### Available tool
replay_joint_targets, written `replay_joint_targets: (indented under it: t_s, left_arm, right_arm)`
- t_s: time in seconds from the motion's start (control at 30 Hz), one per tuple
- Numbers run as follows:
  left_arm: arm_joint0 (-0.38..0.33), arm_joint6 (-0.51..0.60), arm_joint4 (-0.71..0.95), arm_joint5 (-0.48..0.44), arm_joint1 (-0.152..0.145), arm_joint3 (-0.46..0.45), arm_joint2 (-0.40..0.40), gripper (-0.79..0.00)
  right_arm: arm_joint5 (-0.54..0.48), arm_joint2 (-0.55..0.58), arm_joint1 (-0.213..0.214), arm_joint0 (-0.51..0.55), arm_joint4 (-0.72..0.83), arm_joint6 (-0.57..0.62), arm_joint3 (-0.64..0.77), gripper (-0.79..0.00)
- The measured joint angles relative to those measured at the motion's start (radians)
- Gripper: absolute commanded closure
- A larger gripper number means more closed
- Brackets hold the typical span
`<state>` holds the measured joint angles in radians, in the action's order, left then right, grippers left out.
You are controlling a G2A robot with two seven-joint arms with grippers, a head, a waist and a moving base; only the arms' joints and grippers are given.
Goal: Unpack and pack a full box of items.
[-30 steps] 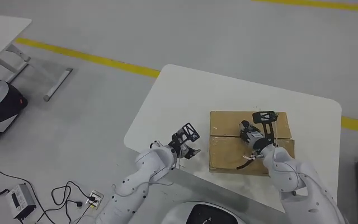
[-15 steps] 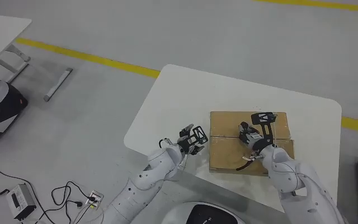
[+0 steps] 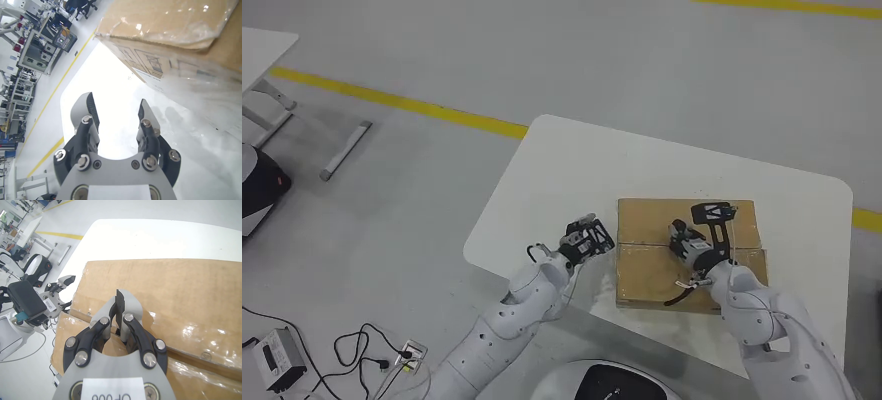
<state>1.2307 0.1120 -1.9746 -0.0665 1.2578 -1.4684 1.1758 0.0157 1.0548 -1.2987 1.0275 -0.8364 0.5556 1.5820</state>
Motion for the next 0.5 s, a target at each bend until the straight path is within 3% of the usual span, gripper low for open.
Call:
replay_joint_targets:
  t_s: [0.17, 0.2, 0.23, 0.27, 0.5]
  left_arm:
    - [0.012, -0.004, -0.015, -0.009, -0.001, -0.018, 0.002, 0.000]
    - [0.014, 0.002, -0.020, -0.018, -0.001, -0.020, 0.004, -0.142]
    - [0.018, 0.013, -0.019, -0.032, -0.003, -0.023, 0.009, -0.425]
    - [0.022, 0.022, -0.011, -0.043, -0.003, -0.025, 0.015, -0.785]
    - [0.051, 0.101, 0.009, -0.140, -0.014, -0.061, 0.066, -0.785]
  right_arm:
    - [0.001, -0.003, -0.003, -0.001, -0.001, 0.003, -0.003, 0.000]
    - [0.002, -0.003, -0.003, -0.001, -0.001, 0.004, -0.003, 0.000]
    - [0.003, -0.002, -0.003, -0.001, -0.003, 0.005, -0.003, 0.000]
    - [0.004, -0.002, -0.003, 0.000, -0.004, 0.006, -0.003, 0.000]
    - [0.006, 0.005, -0.003, 0.003, -0.018, 0.017, -0.006, 0.000]
